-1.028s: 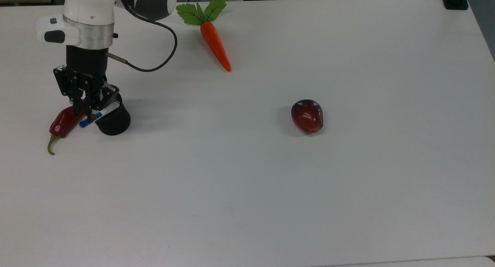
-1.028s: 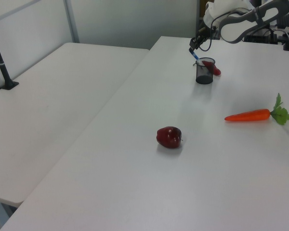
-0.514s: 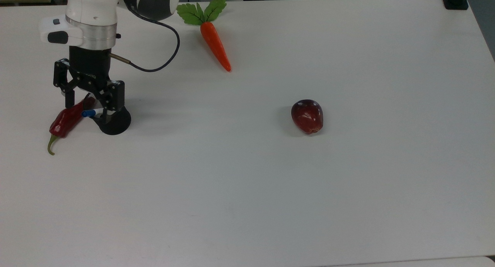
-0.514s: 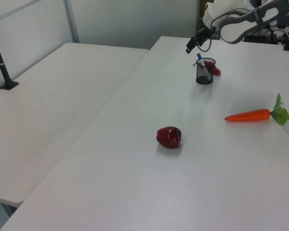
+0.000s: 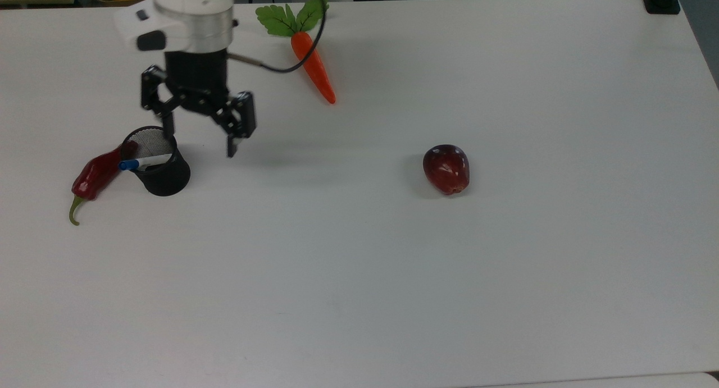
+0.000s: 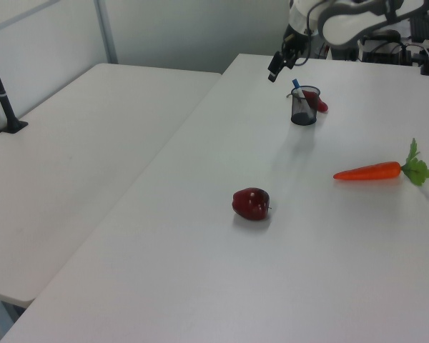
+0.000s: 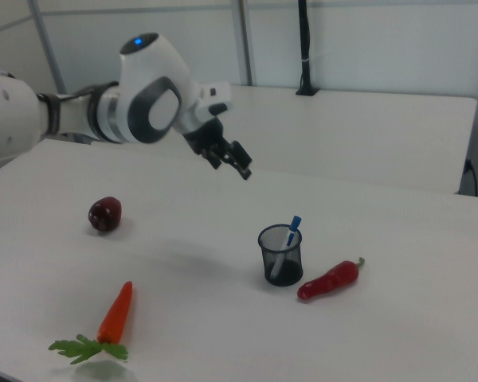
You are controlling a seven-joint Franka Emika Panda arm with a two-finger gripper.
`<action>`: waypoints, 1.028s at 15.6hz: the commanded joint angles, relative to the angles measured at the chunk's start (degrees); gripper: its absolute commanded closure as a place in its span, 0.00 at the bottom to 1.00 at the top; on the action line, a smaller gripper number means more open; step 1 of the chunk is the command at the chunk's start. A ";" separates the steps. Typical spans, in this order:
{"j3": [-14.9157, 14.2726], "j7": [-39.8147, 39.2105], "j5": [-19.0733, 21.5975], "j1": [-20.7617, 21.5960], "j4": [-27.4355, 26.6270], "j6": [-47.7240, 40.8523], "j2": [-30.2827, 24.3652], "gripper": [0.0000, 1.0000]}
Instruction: Place marker
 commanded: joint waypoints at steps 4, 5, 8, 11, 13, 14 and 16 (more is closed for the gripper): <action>2.07 -0.77 -0.25 4.81 0.81 -18.17 -6.45 0.00; 2.07 -2.43 -0.07 5.69 0.81 -20.63 -7.42 0.00; 2.07 -6.74 1.33 7.89 0.64 -28.02 -9.71 0.00; 1.98 -8.51 1.86 8.69 0.29 -31.63 -12.17 0.00; 1.98 -8.51 2.12 8.78 0.20 -33.57 -13.05 0.00; 1.98 -8.42 2.39 8.78 0.28 -34.27 -13.31 0.00; 1.98 -7.90 4.75 8.43 0.46 -35.41 -13.32 0.00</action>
